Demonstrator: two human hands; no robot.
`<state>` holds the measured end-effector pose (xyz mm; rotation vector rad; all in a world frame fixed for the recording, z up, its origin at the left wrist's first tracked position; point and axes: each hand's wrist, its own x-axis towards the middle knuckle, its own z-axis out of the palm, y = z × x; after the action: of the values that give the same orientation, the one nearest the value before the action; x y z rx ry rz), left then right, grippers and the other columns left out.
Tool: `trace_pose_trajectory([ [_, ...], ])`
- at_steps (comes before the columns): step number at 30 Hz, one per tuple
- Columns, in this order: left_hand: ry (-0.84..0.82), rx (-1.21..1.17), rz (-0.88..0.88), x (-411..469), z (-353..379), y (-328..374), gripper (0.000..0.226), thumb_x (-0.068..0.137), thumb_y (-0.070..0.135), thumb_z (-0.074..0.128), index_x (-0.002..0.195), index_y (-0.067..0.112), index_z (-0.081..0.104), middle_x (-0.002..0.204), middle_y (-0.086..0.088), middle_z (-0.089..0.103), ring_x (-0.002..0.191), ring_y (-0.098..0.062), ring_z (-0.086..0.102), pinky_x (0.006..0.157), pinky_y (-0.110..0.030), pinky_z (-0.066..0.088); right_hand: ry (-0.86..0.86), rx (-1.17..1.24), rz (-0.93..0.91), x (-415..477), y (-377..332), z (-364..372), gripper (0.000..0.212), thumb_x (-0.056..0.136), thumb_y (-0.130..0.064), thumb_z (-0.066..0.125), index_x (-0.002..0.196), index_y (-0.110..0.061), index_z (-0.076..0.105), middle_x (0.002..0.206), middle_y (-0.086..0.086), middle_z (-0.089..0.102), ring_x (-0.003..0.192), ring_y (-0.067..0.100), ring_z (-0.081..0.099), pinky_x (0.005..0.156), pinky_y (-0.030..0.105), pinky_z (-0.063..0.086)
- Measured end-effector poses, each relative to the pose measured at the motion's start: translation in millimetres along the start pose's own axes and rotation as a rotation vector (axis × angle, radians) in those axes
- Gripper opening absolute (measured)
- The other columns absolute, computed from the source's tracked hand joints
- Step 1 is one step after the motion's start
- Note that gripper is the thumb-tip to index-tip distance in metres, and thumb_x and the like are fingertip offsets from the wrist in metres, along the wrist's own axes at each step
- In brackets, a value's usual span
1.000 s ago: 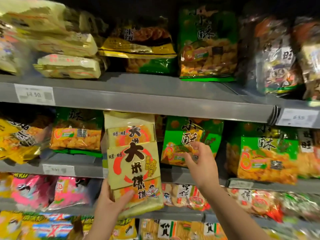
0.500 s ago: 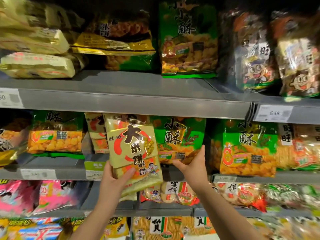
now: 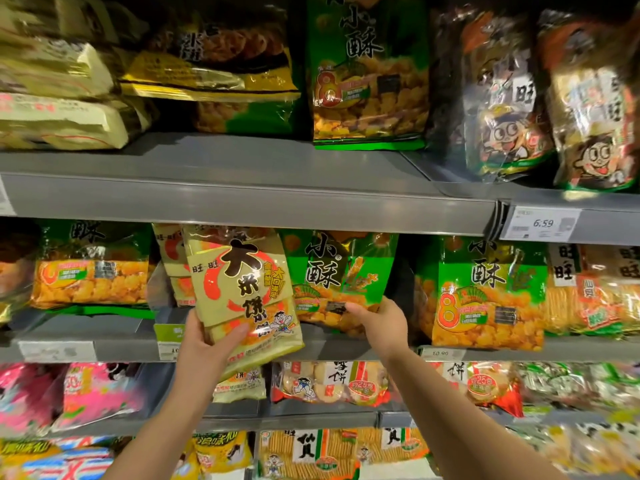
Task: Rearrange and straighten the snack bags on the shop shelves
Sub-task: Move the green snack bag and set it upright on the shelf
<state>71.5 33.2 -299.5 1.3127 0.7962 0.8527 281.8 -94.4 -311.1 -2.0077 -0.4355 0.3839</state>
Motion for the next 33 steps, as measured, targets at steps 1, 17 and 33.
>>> trace_pose_trajectory([
  [1,0.004,0.0,0.005,0.0,-0.6,1.0,0.046,0.078,0.003,0.067,0.112,0.027,0.047,0.1,0.008,0.063,0.09,-0.007,0.06,0.064,-0.018,0.049,0.008,0.018,-0.003,-2.1,0.5,1.8,0.022,0.083,-0.037,0.065,0.09,-0.016,0.066,0.089,0.002,0.068,0.081,0.016,0.063,0.08,0.039,0.054],
  [17,0.001,0.059,0.007,-7.3,-14.7,4.4,0.038,0.079,0.011,0.068,0.104,0.032,0.048,0.1,0.006,0.063,0.093,-0.015,0.06,0.07,-0.026,0.046,0.248,0.058,-0.23,-44.7,-23.2,-24.0,0.039,0.096,-0.021,0.047,0.06,-0.011,0.037,0.068,0.001,0.038,0.059,0.01,0.034,0.056,0.016,0.032],
  [33,-0.045,0.146,0.003,-32.4,4.4,21.7,0.043,0.081,0.015,0.068,0.112,0.028,0.04,0.092,0.016,0.056,0.087,-0.01,0.055,0.074,-0.025,0.046,0.298,0.011,-0.314,-104.9,3.8,-78.4,0.041,0.093,-0.013,0.052,0.056,-0.017,0.035,0.062,0.003,0.039,0.059,0.016,0.037,0.057,0.03,0.03],
])
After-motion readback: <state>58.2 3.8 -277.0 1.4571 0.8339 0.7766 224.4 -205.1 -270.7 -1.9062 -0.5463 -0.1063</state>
